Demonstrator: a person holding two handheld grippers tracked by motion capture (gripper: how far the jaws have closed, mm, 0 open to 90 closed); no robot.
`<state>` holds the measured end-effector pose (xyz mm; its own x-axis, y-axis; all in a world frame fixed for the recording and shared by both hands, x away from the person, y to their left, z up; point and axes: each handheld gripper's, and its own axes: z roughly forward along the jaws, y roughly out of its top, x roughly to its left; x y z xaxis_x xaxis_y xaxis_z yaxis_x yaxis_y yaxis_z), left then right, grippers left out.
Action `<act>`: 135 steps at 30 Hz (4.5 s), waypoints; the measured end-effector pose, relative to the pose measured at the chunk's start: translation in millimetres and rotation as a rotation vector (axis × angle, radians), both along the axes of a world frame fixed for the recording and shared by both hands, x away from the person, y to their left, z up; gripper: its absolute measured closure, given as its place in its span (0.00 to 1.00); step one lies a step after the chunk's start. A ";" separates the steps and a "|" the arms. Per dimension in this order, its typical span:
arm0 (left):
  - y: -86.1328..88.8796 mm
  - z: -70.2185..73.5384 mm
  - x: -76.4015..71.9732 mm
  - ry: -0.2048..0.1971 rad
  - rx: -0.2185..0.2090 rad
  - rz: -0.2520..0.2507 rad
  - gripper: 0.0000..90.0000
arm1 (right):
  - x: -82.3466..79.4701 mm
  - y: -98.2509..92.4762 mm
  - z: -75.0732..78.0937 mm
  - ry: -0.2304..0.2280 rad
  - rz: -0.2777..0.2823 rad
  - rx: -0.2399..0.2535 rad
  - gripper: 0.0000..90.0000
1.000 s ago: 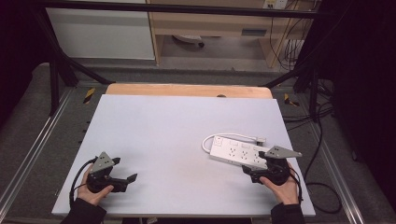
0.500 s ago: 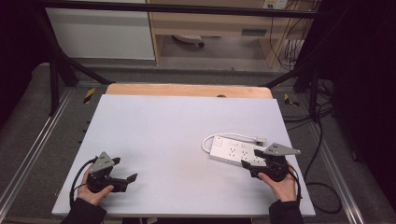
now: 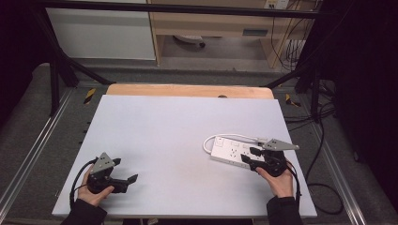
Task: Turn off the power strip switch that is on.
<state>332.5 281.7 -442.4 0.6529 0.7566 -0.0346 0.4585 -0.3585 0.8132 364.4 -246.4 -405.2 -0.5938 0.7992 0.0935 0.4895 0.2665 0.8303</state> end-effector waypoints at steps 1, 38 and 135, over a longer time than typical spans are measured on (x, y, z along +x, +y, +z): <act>0.0 -0.1 0.0 0.000 0.000 0.000 0.07 | 0.6 0.6 0.4 0.000 -0.001 -0.001 0.57; 0.0 -0.2 0.1 0.001 0.000 -0.001 0.07 | 34.5 20.6 0.9 0.014 -0.010 -0.018 0.92; -0.1 0.1 -0.5 -0.002 0.002 -0.001 0.07 | 69.0 32.0 -27.5 0.066 -0.068 -0.103 1.00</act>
<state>332.0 281.6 -442.3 0.6537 0.7561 -0.0315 0.4563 -0.3606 0.8135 433.4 -214.4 -432.7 -0.5332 0.8448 0.0457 0.5621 0.3133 0.7654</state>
